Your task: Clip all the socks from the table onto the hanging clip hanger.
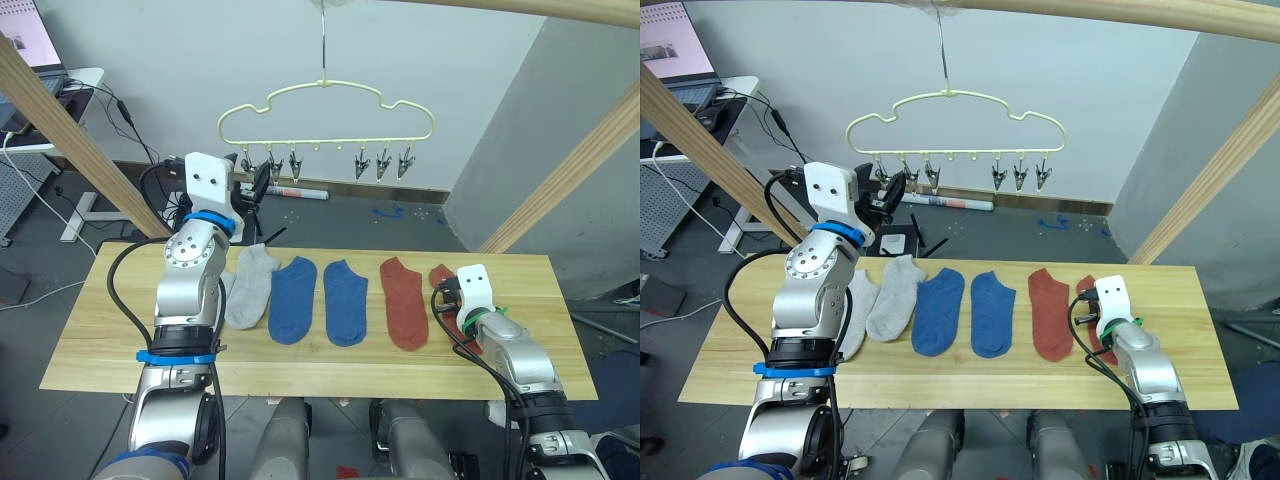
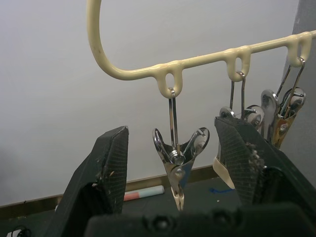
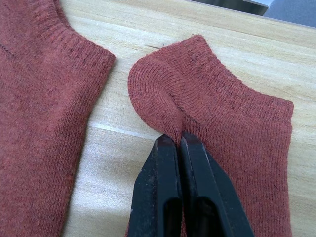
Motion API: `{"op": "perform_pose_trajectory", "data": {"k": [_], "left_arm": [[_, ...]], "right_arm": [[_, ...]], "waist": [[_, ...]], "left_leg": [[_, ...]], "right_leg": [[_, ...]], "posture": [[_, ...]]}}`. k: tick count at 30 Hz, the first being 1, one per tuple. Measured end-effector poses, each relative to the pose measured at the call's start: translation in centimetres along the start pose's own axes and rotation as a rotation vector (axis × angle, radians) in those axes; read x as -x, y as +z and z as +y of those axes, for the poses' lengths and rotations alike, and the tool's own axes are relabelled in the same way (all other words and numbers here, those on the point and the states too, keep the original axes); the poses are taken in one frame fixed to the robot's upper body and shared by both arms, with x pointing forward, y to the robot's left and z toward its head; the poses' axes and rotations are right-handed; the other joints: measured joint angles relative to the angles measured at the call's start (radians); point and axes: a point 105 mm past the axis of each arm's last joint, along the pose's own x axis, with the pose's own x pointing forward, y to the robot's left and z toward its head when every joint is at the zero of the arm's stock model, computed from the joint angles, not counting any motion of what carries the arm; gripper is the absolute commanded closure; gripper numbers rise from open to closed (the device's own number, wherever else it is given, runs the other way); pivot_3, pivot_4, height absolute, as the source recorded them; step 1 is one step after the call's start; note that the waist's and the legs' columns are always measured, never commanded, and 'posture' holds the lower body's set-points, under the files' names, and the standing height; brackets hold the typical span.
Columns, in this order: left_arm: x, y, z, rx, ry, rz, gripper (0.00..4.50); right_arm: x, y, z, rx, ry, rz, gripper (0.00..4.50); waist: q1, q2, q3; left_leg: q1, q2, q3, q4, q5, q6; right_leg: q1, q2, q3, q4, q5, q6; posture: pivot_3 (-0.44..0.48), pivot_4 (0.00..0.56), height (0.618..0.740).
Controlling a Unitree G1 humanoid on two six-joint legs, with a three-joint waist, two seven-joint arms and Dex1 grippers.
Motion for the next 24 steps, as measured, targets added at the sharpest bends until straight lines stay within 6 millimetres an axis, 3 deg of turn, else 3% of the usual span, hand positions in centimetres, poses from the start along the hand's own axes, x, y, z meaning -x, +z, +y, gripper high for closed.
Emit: {"op": "perform_pose_trajectory", "data": {"k": [5, 12, 17, 24], "left_arm": [[0.00, 0.04, -0.01, -0.001, 0.000, -0.003, 1.47], [-0.06, 0.17, -0.12, 0.002, -0.010, -0.007, 3.46], [-0.11, 0.27, -0.14, 0.003, -0.011, -0.011, 4.36], [-0.12, 0.15, -0.21, 0.013, -0.017, -0.002, 4.49]], "right_arm": [[0.02, 0.01, 0.00, -0.003, -0.001, 0.002, 4.50], [0.07, 0.07, 0.11, -0.033, 0.001, 0.004, 4.50], [0.16, 0.27, 0.24, -0.035, 0.005, 0.002, 4.50], [0.29, 0.44, 0.33, -0.028, 0.014, -0.005, 4.50]], "waist": [[0.000, 0.000, 0.000], [0.000, 0.000, 0.000], [0.000, 0.000, 0.000], [0.000, 0.000, 0.000]], "left_leg": [[0.000, 0.000, 0.000, 0.000, 0.000, 0.000], [0.000, 0.000, 0.000, 0.000, 0.000, 0.000], [0.000, 0.000, 0.000, 0.000, 0.000, 0.000], [0.000, 0.000, 0.000, 0.000, 0.000, 0.000]], "right_leg": [[0.000, 0.000, 0.000, 0.000, 0.000, 0.000], [0.000, 0.000, 0.000, 0.000, 0.000, 0.000], [0.000, 0.000, 0.000, 0.000, 0.000, 0.000], [0.000, 0.000, 0.000, 0.000, 0.000, 0.000]], "posture": [[0.173, 0.301, 0.740], [0.173, 0.300, 0.740], [0.174, 0.303, 0.740], [0.179, 0.301, 0.740]]}}
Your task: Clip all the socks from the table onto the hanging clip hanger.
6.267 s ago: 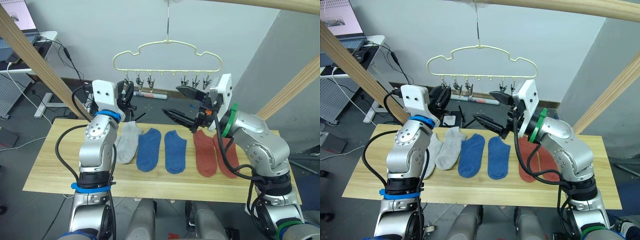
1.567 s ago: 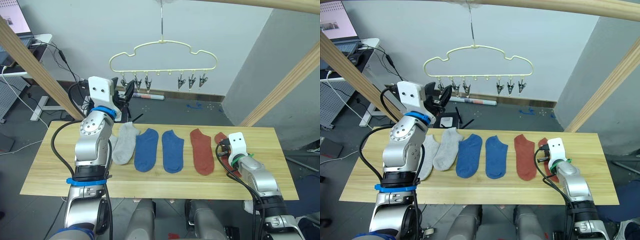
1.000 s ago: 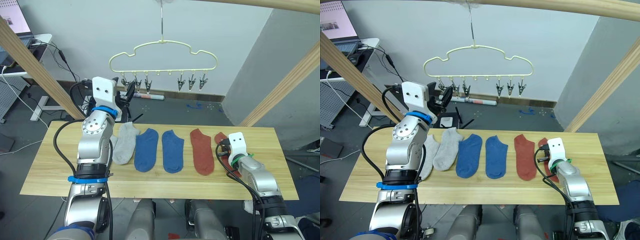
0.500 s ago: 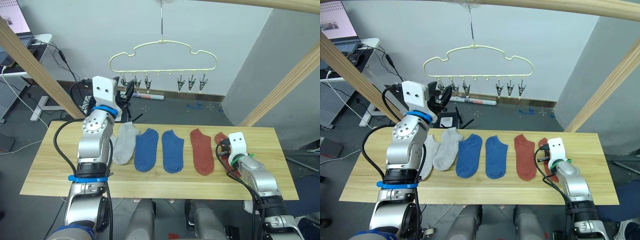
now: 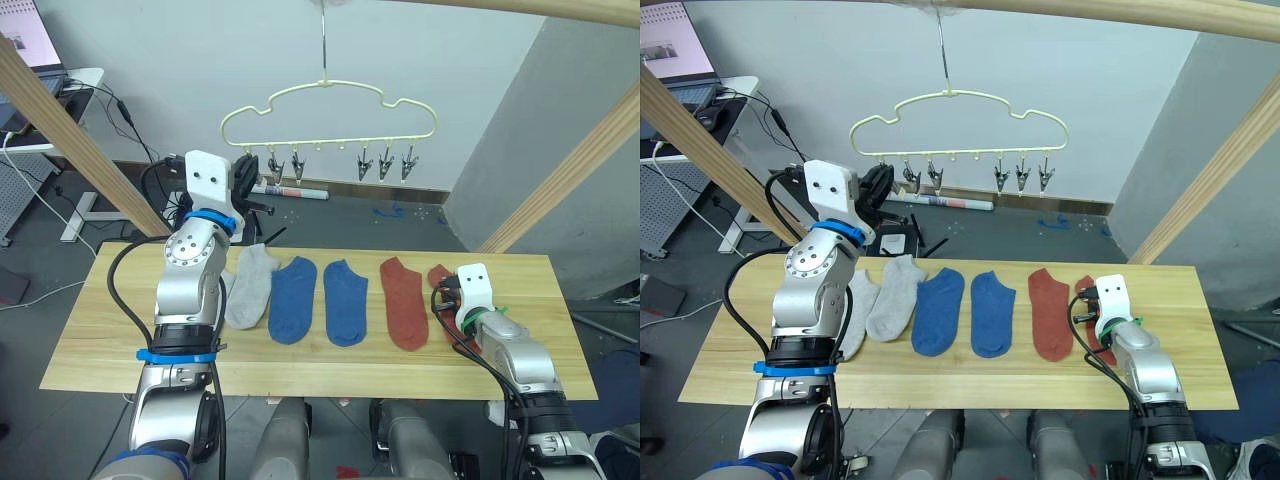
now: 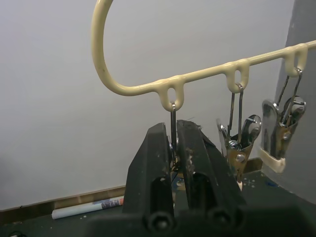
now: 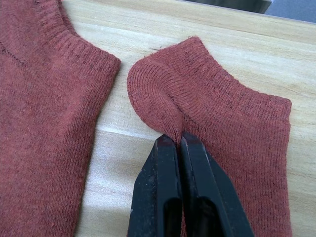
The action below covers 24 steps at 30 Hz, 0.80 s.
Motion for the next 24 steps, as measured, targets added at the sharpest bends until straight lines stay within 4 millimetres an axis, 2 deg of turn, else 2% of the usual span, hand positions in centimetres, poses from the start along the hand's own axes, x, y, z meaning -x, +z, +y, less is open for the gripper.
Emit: {"op": "perform_pose_trajectory", "data": {"k": [2, 5, 8, 11, 13, 18, 24], "left_arm": [[0.0, -0.1, -0.2, 0.031, -0.020, 0.016, 4.49], [0.1, -0.3, -0.4, 0.102, -0.047, 0.049, 4.49], [0.5, -0.3, 0.0, 0.221, -0.085, 0.101, 4.49], [1.3, 0.2, 0.8, 0.429, -0.126, 0.162, 4.49], [1.7, 0.5, 0.9, 0.576, -0.159, 0.199, 4.49], [2.2, 1.3, 0.8, 0.817, -0.213, 0.257, 4.49], [2.4, 1.3, 0.4, 0.882, -0.228, 0.292, 4.49]], "right_arm": [[0.5, 0.8, 0.7, 0.050, 0.053, -0.035, 4.50], [1.6, 3.4, 3.0, 0.132, 0.177, -0.131, 4.50], [3.3, 5.7, 6.7, 0.173, 0.366, -0.216, 4.50], [4.8, 8.6, 11.7, 0.119, 0.550, -0.295, 4.50], [5.4, 10.3, 13.9, 0.097, 0.616, -0.330, 4.50], [5.5, 13.0, 16.2, 0.050, 0.642, -0.374, 4.50], [5.2, 14.2, 17.5, 0.011, 0.660, -0.385, 4.50]], "waist": [[-0.001, 0.000, 0.000], [-0.003, 0.000, 0.000], [-0.010, 0.001, 0.001], [-0.022, 0.001, 0.001], [-0.022, 0.001, 0.001], [-0.019, 0.001, 0.001], [-0.009, 0.001, 0.001]], "left_leg": [[0.000, 0.000, 0.000, 0.000, 0.000, 0.000], [0.000, 0.000, 0.000, 0.000, 0.000, 0.000], [0.000, 0.002, 0.000, 0.000, 0.000, 0.000], [0.001, 0.006, -0.001, 0.000, 0.000, 0.000], [0.001, 0.008, -0.002, 0.000, 0.000, -0.001], [0.001, 0.008, -0.002, 0.002, 0.001, -0.001], [0.001, 0.009, -0.001, 0.001, 0.001, -0.002]], "right_leg": [[0.000, 0.000, 0.000, 0.000, 0.000, 0.000], [0.000, 0.000, 0.000, 0.000, 0.000, 0.001], [0.000, 0.002, 0.000, 0.001, -0.001, 0.002], [-0.001, 0.003, -0.002, 0.002, -0.001, 0.002], [-0.001, 0.004, -0.003, 0.004, -0.003, 0.005], [-0.002, 0.002, -0.003, 0.009, -0.003, 0.005], [-0.004, 0.002, -0.002, 0.009, 0.000, 0.000]], "posture": [[0.181, 0.301, 0.740], [0.183, 0.303, 0.740], [0.185, 0.302, 0.740], [0.187, 0.299, 0.740], [0.190, 0.297, 0.740], [0.190, 0.292, 0.740], [0.192, 0.288, 0.740]]}}
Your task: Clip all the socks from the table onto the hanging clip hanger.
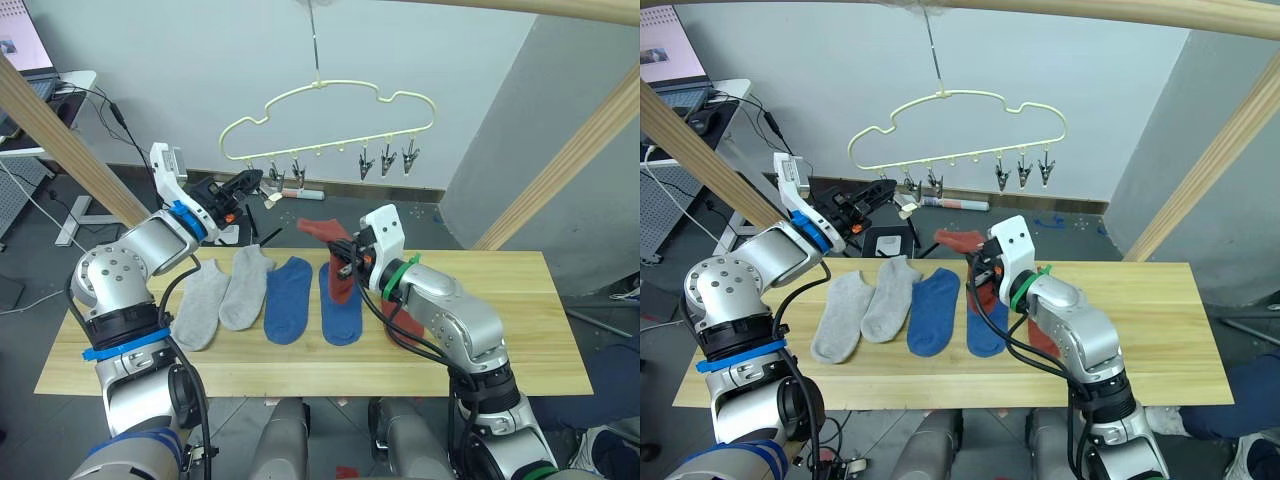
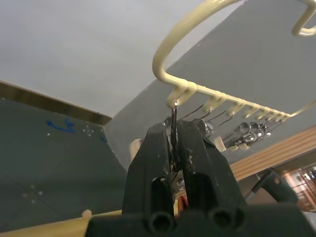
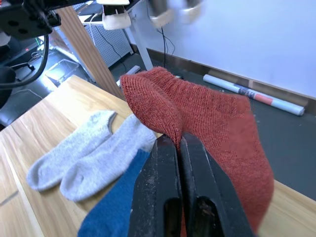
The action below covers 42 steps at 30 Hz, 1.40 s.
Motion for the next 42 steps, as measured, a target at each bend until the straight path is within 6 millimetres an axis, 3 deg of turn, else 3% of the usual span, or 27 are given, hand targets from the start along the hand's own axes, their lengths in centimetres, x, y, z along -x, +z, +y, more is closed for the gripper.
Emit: {"op": "perform_pose_trajectory", "data": {"k": [6, 24, 34, 38, 42], "left_arm": [[-0.2, -0.2, -0.1, 0.011, -0.001, -0.002, 4.49], [-0.1, -0.7, -0.8, -0.001, -0.020, -0.022, 4.49], [0.5, -0.8, -1.6, -0.040, -0.057, -0.035, 1.26], [1.3, -1.2, -1.0, -0.096, -0.028, 0.000, 0.04], [2.9, -0.8, 0.1, -0.168, 0.031, 0.025, 0.00]], "right_arm": [[-0.9, 1.7, 1.0, 0.002, 0.021, -0.049, 4.50], [-2.8, 3.5, 3.4, -0.005, 0.065, -0.107, 4.50], [-3.4, 2.8, 3.0, -0.008, 0.055, -0.094, 4.50], [-3.8, 2.4, 2.8, -0.001, 0.051, -0.087, 4.50], [-4.4, 1.9, 2.6, -0.007, 0.044, -0.081, 3.07]], "waist": [[0.003, 0.000, 0.000], [0.007, 0.000, 0.000], [0.007, 0.000, 0.000], [0.006, 0.000, 0.000], [0.006, 0.000, 0.000]], "left_leg": [[-0.001, 0.000, 0.000, -0.002, 0.003, -0.005], [-0.004, 0.000, 0.001, -0.002, 0.003, -0.006], [-0.004, 0.000, 0.001, -0.002, 0.003, -0.005], [-0.004, 0.000, 0.001, -0.003, 0.003, -0.005], [-0.004, 0.001, 0.001, -0.004, 0.003, -0.005]], "right_leg": [[-0.003, 0.000, 0.000, 0.002, 0.000, 0.000], [-0.008, 0.000, 0.001, 0.004, 0.000, 0.000], [-0.008, 0.000, 0.001, 0.004, 0.000, 0.000], [-0.008, 0.000, 0.001, 0.004, 0.000, 0.000], [-0.009, 0.000, 0.000, 0.004, 0.000, 0.000]], "posture": [[0.200, 0.288, 0.740], [0.214, 0.284, 0.740], [0.220, 0.282, 0.740], [0.230, 0.279, 0.740], [0.249, 0.276, 0.740]]}}
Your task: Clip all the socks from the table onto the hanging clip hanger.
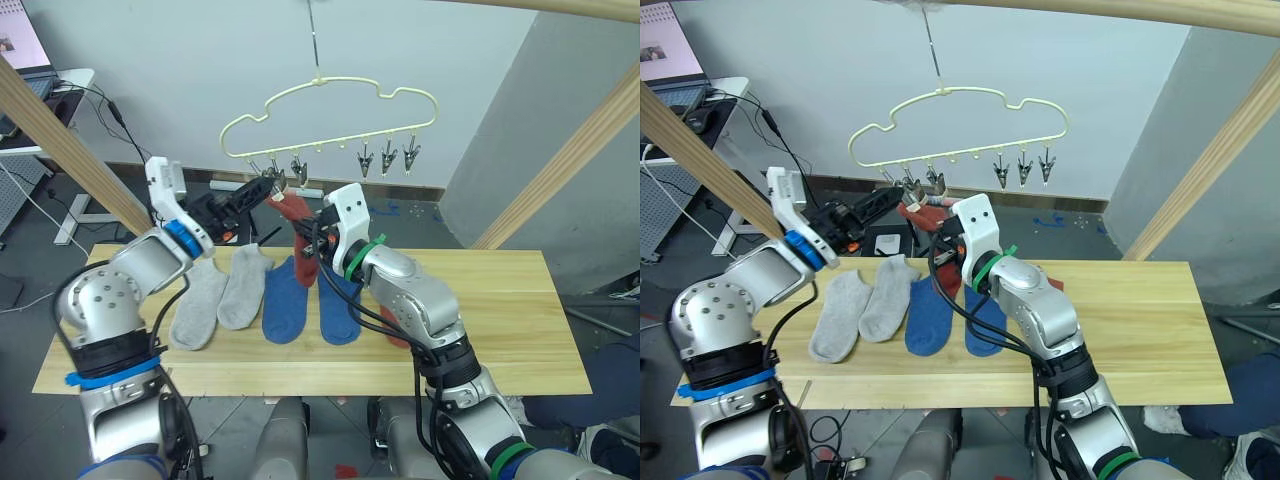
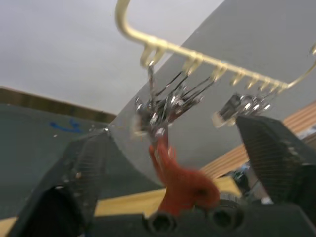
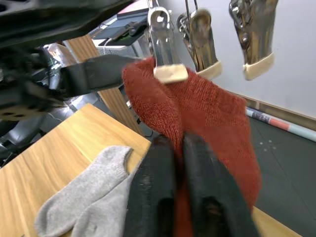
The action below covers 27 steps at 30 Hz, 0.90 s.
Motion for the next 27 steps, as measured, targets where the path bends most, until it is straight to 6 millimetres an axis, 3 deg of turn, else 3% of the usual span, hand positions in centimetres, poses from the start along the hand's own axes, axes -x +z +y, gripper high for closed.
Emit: {"op": "perform_pose_trajectory", "data": {"k": [4, 7, 9, 12, 14, 19, 23, 27], "left_arm": [[1.1, 0.6, 0.5, -0.112, 0.053, 0.003, 0.00], [1.5, -0.5, 0.9, -0.178, 0.076, 0.043, 0.00], [1.8, -1.8, 1.3, -0.261, 0.097, 0.096, 0.00], [1.7, -2.9, 1.4, -0.372, 0.114, 0.113, 0.00], [1.5, -3.1, 0.9, -0.444, 0.110, 0.093, 0.00], [1.0, -3.6, -0.8, -0.555, 0.078, -0.007, 1.20], [0.5, -4.4, -2.0, -0.622, 0.071, -0.041, 2.39], [-0.5, -5.3, -3.7, -0.674, 0.068, -0.074, 2.39]], "right_arm": [[-0.2, -0.1, -0.1, 0.004, 0.004, 0.000, 1.69], [0.4, -1.3, -0.6, 0.042, 0.002, 0.044, 0.54], [1.4, -3.1, -1.5, 0.058, -0.017, 0.096, 0.06], [3.6, -5.0, -3.6, 0.089, -0.073, 0.155, 0.06], [5.3, -4.8, -4.5, 0.112, -0.089, 0.150, 0.06], [9.9, -1.3, -5.6, 0.173, -0.059, 0.072, 0.00], [11.6, 0.9, -5.4, 0.230, -0.004, 0.036, 0.00], [11.6, 2.9, -4.9, 0.234, 0.052, -0.014, 0.00]], "waist": [[0.003, 0.000, 0.000], [0.008, 0.000, 0.000], [0.015, 0.000, 0.000], [0.029, 0.000, 0.000], [0.034, 0.000, 0.000], [0.043, 0.001, 0.001], [0.043, 0.001, 0.001], [0.045, 0.001, 0.001]], "left_leg": [[0.000, 0.000, 0.000, 0.000, 0.000, 0.000], [0.000, 0.000, 0.000, 0.000, 0.000, 0.000], [-0.001, 0.000, 0.000, 0.000, 0.000, 0.000], [-0.003, 0.000, 0.000, 0.000, 0.000, 0.000], [-0.005, 0.001, 0.000, 0.000, 0.000, 0.000], [-0.006, 0.001, 0.001, 0.000, 0.000, 0.000], [-0.006, 0.002, 0.000, 0.000, 0.000, 0.000], [-0.006, 0.001, 0.002, 0.000, 0.000, 0.000]], "right_leg": [[0.000, 0.000, 0.000, 0.000, 0.000, 0.000], [0.000, 0.000, 0.001, -0.001, 0.000, 0.000], [0.000, 0.000, 0.001, -0.002, 0.000, 0.000], [-0.001, -0.001, 0.001, -0.005, 0.000, 0.000], [-0.001, -0.001, 0.001, -0.006, 0.000, 0.000], [-0.001, -0.001, 0.002, -0.009, -0.001, 0.001], [0.000, 0.001, 0.002, -0.012, -0.001, 0.001], [0.000, 0.001, 0.002, -0.012, 0.000, 0.001]], "posture": [[0.258, 0.271, 0.740], [0.266, 0.270, 0.740], [0.266, 0.268, 0.740], [0.255, 0.269, 0.740], [0.251, 0.272, 0.740], [0.237, 0.277, 0.740], [0.228, 0.277, 0.740], [0.222, 0.278, 0.740]]}}
